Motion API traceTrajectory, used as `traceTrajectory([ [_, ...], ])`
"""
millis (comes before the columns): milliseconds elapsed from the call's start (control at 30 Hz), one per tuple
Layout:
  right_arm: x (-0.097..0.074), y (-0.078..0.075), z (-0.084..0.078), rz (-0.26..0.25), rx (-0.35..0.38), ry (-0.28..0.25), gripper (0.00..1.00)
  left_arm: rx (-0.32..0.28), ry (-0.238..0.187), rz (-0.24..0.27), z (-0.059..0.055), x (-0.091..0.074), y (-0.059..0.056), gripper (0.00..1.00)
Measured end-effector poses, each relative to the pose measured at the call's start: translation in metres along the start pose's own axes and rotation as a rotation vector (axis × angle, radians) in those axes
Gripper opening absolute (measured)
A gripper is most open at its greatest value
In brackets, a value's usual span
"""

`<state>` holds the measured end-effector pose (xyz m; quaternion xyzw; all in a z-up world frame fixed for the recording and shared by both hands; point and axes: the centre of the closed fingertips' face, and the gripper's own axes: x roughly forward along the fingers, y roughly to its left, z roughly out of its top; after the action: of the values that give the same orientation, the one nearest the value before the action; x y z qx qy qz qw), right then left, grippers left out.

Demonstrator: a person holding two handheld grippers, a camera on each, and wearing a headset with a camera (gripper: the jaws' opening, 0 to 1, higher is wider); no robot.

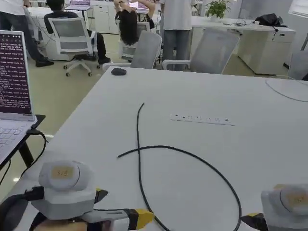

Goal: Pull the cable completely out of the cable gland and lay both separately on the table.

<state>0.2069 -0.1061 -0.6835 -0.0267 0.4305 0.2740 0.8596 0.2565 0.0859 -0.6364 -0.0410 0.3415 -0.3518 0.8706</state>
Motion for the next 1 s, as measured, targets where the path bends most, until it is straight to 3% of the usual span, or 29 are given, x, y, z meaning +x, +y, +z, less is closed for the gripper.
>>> traceTrajectory([
  [633, 0.000, -0.001, -0.004, -0.002, -0.001, 0.018, 0.65, -0.018, -0.008, 0.009, 0.001, -0.001, 0.003, 0.81],
  [767, 0.001, 0.002, -0.002, 0.028, 0.041, 0.006, 0.65, -0.016, -0.003, 0.008, 0.000, -0.001, 0.003, 0.81],
  [900, 0.002, 0.003, -0.002, 0.023, 0.034, 0.013, 0.64, -0.016, -0.005, 0.010, 0.001, -0.002, 0.004, 0.81],
  [1000, 0.003, 0.010, 0.002, 0.057, 0.038, 0.010, 0.63, -0.020, -0.013, 0.014, 0.003, -0.003, 0.006, 0.80],
])
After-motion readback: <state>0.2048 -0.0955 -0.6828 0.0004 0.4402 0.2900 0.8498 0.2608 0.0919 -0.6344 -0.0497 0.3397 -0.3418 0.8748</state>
